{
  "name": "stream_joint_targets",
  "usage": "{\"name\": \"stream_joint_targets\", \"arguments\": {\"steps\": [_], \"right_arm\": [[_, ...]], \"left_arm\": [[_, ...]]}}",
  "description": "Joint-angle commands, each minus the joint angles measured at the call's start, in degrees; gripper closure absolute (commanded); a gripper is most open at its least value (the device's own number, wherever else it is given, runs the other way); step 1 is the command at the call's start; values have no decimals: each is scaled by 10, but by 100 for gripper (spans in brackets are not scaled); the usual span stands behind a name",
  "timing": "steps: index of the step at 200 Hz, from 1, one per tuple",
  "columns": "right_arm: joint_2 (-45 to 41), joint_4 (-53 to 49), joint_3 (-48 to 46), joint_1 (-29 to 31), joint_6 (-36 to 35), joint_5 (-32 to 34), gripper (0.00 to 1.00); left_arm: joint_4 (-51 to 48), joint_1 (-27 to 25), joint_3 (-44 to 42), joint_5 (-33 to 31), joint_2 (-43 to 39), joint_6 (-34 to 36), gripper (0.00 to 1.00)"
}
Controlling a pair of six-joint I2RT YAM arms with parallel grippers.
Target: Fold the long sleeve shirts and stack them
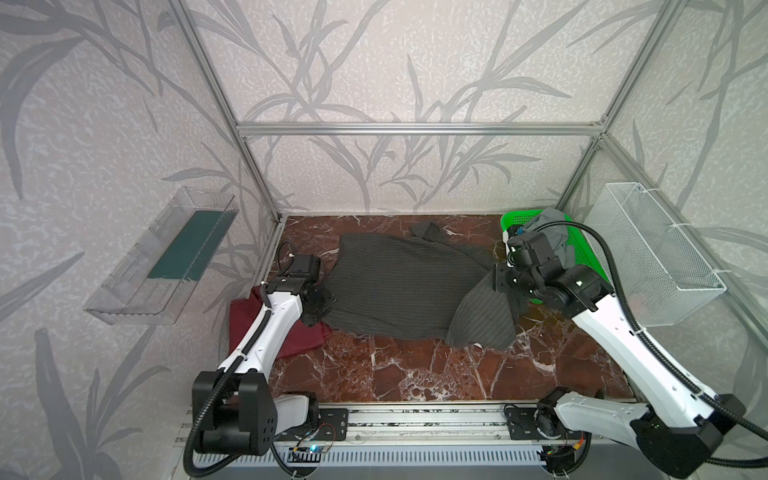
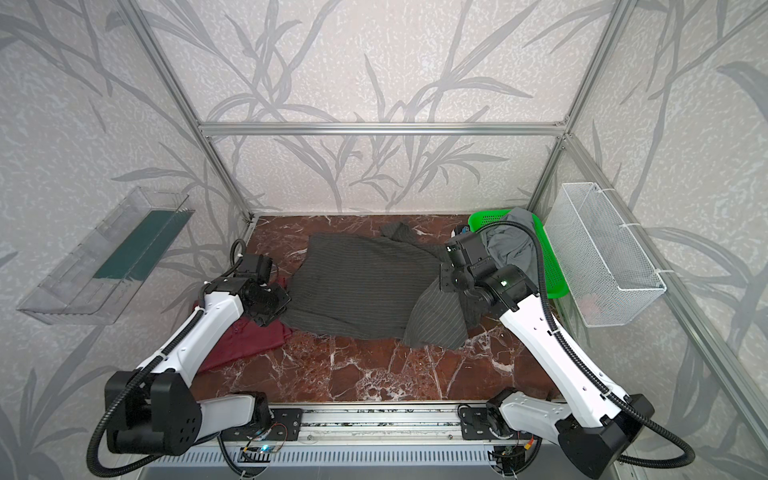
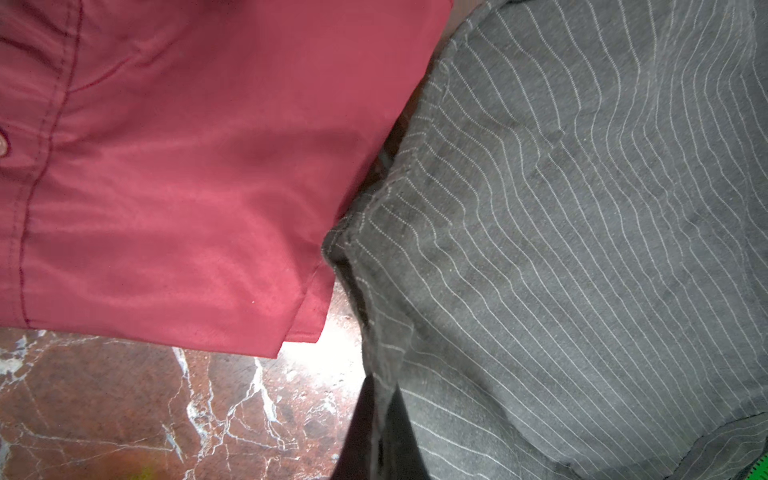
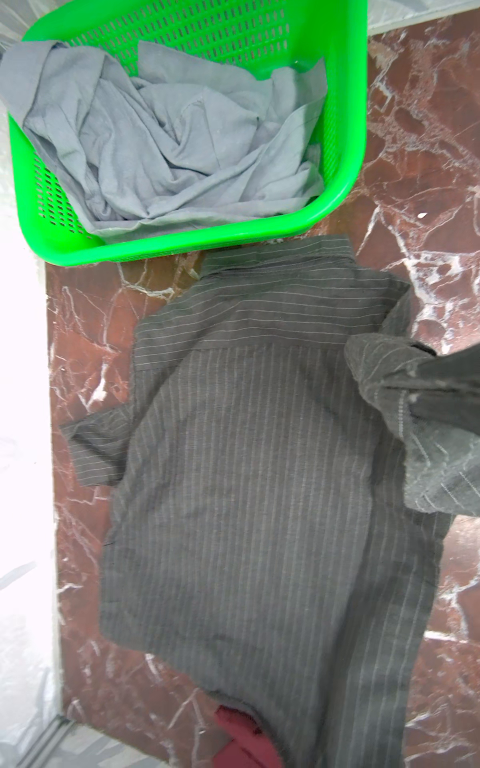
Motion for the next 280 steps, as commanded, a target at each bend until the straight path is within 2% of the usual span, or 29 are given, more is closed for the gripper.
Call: {"name": "stream_joint_targets", "arguments": {"steps": [1, 60, 99, 150, 216, 235, 277, 280], "right_arm": [[24, 33, 31, -14, -11, -19, 100], [77, 85, 57, -66, -26, -11, 100], [106, 126, 71, -83, -34, 0, 100], [161, 165, 90, -103, -49, -4, 100], [226, 199, 113, -111, -69, -1, 100], [256, 195, 129, -112, -72, -9, 100], [342, 149, 195, -112, -73, -20, 100], [346, 145, 200, -112, -72, -21, 100]], "left_arm": [[-20, 5, 27, -6, 14, -5, 100], [-22, 8, 65, -19, 80, 12, 100], [-43, 9, 109, -18, 141, 23, 100], [-53, 12, 142, -47, 191, 34, 100], [-69, 17, 183, -52, 238, 41, 76], [-73, 17, 185, -44, 231, 40, 63], [-82, 19, 179, -40, 187, 41, 55], [-82, 19, 179, -42, 183, 42, 51]]}}
